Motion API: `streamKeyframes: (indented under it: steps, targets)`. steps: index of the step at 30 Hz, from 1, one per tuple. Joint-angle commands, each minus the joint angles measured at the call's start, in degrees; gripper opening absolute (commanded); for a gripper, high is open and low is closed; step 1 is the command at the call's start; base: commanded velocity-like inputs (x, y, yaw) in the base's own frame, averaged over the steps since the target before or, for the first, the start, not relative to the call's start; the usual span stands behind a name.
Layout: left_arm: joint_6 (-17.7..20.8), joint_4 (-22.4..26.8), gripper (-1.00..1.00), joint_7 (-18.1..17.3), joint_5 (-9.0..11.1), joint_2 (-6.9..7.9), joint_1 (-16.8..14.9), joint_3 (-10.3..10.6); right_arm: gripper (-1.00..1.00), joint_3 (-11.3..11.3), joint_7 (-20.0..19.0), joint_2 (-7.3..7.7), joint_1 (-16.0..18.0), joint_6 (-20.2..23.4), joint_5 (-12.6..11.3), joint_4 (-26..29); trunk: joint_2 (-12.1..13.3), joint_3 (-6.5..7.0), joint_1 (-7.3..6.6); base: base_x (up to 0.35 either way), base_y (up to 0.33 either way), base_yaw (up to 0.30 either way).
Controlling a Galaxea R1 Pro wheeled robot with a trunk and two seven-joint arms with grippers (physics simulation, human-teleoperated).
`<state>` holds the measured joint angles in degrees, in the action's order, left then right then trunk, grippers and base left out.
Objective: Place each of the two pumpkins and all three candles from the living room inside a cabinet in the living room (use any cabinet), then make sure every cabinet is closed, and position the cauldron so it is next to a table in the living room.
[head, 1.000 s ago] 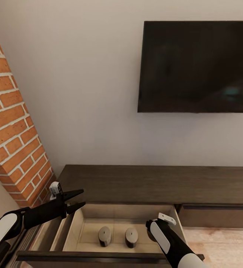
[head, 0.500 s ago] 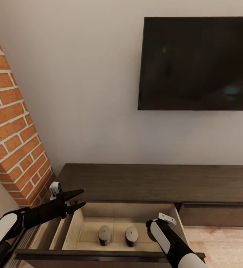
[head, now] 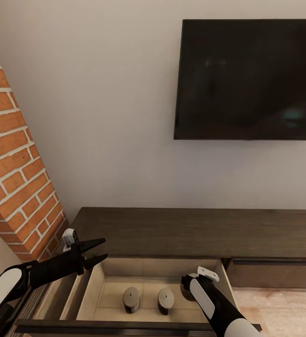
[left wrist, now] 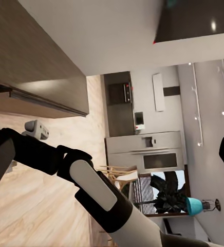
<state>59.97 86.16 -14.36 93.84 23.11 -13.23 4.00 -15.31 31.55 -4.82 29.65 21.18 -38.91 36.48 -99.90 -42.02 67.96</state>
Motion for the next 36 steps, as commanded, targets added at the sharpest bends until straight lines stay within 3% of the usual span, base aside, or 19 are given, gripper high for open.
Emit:
streamKeyframes:
  steps: [1,15,36]
  targets:
    - [0.03,-0.03,1.00,-0.58,-0.49,0.05,-0.04,0.05,-1.00,-0.24,0.42,0.05,0.04,0.17,-0.38,0.08,-0.03,-0.05,-0.01,0.002,0.000,0.000]
    - [0.03,-0.03,1.00,-0.58,-0.50,0.07,-0.04,0.04,-1.00,-0.03,0.42,0.25,1.47,0.26,-0.64,-2.94,-2.03,-0.95,1.09,0.000,0.000,0.000]
    - [0.03,-0.03,1.00,-0.58,-0.44,0.02,-0.04,0.13,-1.00,0.02,0.38,0.25,1.99,0.26,-0.72,-3.79,-10.45,-4.72,5.70,0.000,0.000,0.000]
